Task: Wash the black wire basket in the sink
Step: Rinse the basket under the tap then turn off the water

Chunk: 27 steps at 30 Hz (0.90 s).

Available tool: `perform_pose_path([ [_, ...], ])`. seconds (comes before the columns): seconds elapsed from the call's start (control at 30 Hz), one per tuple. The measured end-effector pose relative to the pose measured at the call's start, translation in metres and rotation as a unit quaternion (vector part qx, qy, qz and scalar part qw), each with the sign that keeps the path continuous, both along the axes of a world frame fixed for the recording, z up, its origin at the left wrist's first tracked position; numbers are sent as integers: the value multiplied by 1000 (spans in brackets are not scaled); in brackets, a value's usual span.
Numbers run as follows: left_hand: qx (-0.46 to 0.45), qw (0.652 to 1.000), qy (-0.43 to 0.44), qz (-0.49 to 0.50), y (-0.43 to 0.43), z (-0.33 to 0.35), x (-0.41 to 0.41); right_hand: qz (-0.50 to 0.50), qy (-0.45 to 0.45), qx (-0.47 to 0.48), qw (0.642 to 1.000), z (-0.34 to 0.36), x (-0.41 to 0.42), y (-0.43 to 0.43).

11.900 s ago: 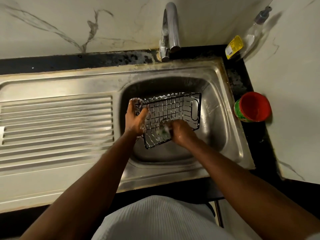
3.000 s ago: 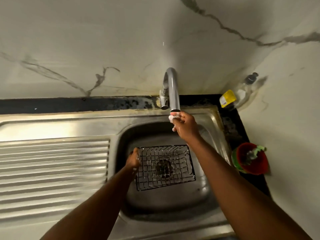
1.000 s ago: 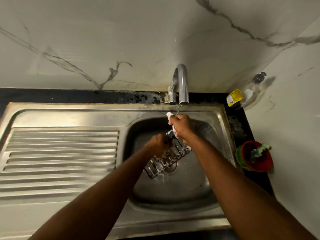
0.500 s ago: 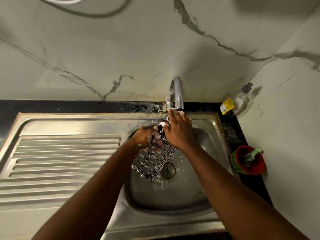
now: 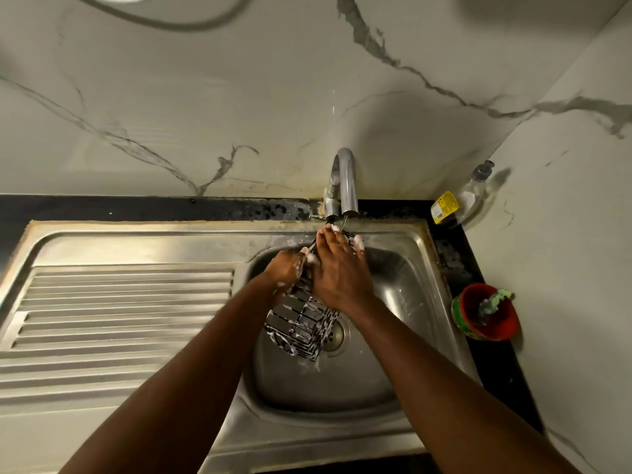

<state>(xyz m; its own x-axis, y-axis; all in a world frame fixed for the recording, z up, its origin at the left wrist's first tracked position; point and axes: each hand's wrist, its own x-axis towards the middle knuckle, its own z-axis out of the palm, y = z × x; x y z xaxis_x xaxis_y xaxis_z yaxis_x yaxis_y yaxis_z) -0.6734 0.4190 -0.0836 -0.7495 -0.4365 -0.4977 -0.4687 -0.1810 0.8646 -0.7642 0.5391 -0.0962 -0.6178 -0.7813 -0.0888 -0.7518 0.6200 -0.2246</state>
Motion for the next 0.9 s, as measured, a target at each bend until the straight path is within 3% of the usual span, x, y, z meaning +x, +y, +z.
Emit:
perform_pose_path([
  [0.17, 43, 999, 15, 11, 6, 5, 3, -173, -66, 6, 983, 16, -25, -23],
  [0.23, 60, 997, 53, 19, 4, 3, 9, -232, -132, 27, 963, 25, -44, -29],
  [0.3, 46, 996, 64, 30, 3, -5, 17, -229, -238, 44, 943, 34, -62, -32],
  [0.4, 14, 997, 64, 47, 6, -17, 29, -254, -478, -24, 841, 41, -77, -27],
  [0.47, -9, 996, 56, 75, 11, -24, 33, -247, -510, -31, 823, 41, -78, -25],
  [0.57, -159, 985, -15, 62, 17, -33, 30, -274, -401, -96, 869, 26, -76, -35],
  [0.63, -192, 979, -18, 63, 21, -35, 28, -321, -332, -126, 878, 20, -71, -41],
  [0.77, -71, 989, 89, 93, 25, -34, 12, -299, -227, -147, 915, 19, -48, -52],
  [0.83, 3, 984, 103, 145, 29, -38, 3, -304, -127, -133, 935, 15, -33, -54],
  [0.9, -7, 979, 94, 183, 29, -44, 1, -266, -36, -122, 955, 2, -18, -54],
])
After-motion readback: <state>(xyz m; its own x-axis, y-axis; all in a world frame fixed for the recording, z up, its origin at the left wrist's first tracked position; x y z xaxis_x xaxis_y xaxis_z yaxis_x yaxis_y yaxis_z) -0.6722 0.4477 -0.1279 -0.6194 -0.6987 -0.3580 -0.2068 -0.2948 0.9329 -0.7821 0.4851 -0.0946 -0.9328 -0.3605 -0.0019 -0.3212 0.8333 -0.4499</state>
